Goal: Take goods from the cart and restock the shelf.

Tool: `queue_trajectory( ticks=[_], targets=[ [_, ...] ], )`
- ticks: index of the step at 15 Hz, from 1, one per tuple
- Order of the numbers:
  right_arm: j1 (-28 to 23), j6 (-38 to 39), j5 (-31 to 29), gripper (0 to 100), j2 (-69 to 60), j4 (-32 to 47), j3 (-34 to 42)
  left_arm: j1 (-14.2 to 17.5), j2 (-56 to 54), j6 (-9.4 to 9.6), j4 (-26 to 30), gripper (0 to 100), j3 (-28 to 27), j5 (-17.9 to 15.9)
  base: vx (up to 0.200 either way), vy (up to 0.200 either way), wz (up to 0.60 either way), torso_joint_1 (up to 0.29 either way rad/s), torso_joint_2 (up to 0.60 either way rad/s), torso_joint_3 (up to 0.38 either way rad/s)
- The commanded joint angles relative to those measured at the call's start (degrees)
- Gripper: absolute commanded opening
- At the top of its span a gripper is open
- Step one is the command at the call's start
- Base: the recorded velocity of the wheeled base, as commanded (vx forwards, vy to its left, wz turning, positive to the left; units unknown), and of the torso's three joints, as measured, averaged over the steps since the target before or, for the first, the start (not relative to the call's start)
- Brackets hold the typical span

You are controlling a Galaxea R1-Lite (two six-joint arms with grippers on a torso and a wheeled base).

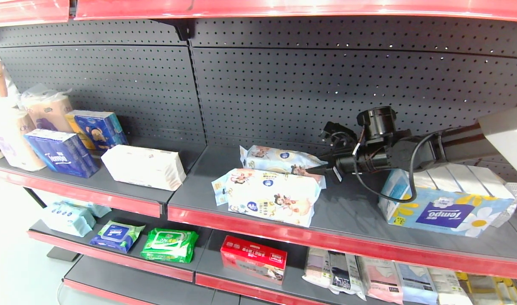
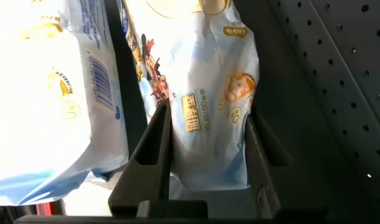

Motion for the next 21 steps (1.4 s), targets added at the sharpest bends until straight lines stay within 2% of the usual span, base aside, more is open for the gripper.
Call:
queue_trajectory(
  ticks=[1,2,3,16,21],
  targets=[
    [0.05,0.08,-0.03,0,0.07,0.03,0.14,0.04,0.07,0.00,0.00,100,0.00,-0.01,0.000,0.000,0.00,0.000,0.00,0.000],
    [-0.04,0.00,-0.03,0,0.07,0.03,-0.03,0.04,0.07,0.00,0.00,100,0.00,-0.01,0.000,0.000,0.00,0.000,0.00,0.000],
    [-0.04,-0.09,-0.03,100,0.07,0.03,-0.03,0.04,0.07,0.00,0.00,100,0.00,-0.01,0.000,0.000,0.00,0.000,0.00,0.000],
    [-4.34,3.86,-2.85,100,-5.81,0.03,5.15,0.04,0.07,0.00,0.00,100,0.00,-0.01,0.000,0.000,0.00,0.000,0.00,0.000],
    [-5.13,4.39,-3.55,100,-9.07,-0.15,9.37,0.04,0.07,0.00,0.00,100,0.00,-0.01,0.000,0.000,0.00,0.000,0.00,0.000]
  ],
)
